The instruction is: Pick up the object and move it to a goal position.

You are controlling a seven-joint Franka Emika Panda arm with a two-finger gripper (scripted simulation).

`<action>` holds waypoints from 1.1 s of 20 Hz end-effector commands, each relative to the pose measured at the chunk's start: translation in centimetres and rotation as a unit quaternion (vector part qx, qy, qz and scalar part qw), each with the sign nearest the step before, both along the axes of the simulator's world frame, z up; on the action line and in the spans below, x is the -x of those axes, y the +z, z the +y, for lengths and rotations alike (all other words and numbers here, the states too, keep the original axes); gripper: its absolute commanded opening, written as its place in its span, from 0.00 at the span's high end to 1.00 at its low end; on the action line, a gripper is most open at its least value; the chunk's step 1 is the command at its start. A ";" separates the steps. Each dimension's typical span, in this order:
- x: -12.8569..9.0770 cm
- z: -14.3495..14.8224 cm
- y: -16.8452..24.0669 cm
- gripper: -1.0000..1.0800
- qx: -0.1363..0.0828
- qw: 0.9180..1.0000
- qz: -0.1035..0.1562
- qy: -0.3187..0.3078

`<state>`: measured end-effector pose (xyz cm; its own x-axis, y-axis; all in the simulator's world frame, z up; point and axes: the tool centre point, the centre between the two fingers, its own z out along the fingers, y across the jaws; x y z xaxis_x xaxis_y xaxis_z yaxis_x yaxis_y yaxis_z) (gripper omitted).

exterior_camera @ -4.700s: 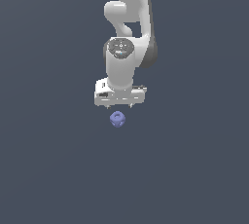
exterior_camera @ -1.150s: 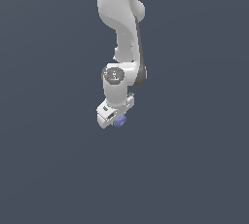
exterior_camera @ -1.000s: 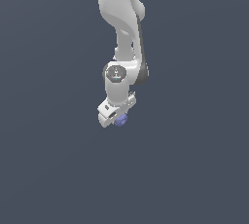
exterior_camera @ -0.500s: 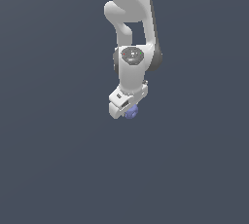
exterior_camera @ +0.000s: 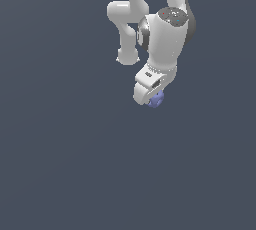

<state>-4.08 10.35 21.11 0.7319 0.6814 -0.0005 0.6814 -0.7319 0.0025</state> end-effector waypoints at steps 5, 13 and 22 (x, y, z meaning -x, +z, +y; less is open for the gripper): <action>0.6 5.3 6.5 1.00 0.000 1.000 0.001 0.000; 1.0 10.4 12.9 1.00 -0.001 1.000 0.001 -0.001; 0.9 13.0 16.0 1.00 -0.001 1.000 0.001 -0.001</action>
<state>-4.99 23.09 36.79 0.7327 0.6805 0.0007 0.6805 -0.7327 0.0004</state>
